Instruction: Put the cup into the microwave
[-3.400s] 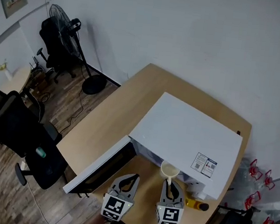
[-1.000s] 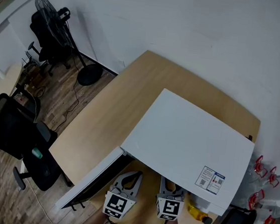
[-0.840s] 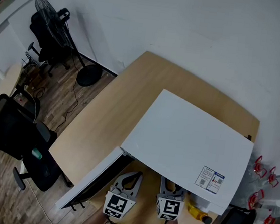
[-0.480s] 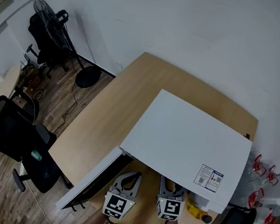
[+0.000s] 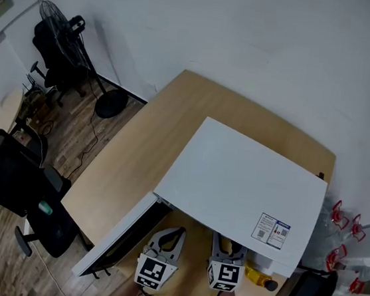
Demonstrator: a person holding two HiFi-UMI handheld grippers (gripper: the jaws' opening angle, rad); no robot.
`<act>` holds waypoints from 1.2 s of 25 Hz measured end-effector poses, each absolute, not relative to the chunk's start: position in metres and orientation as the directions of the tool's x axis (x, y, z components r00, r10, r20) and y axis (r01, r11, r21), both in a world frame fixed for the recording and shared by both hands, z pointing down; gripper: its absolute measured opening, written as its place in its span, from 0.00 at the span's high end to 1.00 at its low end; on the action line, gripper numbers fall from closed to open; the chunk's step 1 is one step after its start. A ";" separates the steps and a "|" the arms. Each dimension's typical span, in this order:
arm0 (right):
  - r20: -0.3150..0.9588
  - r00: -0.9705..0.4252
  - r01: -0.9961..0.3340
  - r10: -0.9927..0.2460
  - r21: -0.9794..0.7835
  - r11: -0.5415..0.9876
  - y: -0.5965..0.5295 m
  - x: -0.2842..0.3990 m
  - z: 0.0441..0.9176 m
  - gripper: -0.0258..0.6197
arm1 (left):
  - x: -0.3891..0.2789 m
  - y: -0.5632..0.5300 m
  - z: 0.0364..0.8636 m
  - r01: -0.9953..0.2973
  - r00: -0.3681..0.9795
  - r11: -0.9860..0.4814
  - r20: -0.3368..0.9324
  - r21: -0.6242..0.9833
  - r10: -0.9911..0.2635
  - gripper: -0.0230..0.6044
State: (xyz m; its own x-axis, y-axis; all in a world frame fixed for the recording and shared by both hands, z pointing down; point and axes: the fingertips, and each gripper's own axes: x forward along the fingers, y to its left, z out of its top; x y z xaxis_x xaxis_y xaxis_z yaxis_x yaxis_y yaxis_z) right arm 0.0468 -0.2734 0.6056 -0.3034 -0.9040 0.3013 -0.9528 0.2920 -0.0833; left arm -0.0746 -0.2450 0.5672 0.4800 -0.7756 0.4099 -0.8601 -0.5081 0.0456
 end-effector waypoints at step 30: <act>0.168 -0.340 -0.938 -0.925 0.009 0.347 -0.163 0.093 0.493 0.67 | -0.036 -0.143 0.461 -0.881 0.451 -0.473 0.254 -0.030 -0.856 0.92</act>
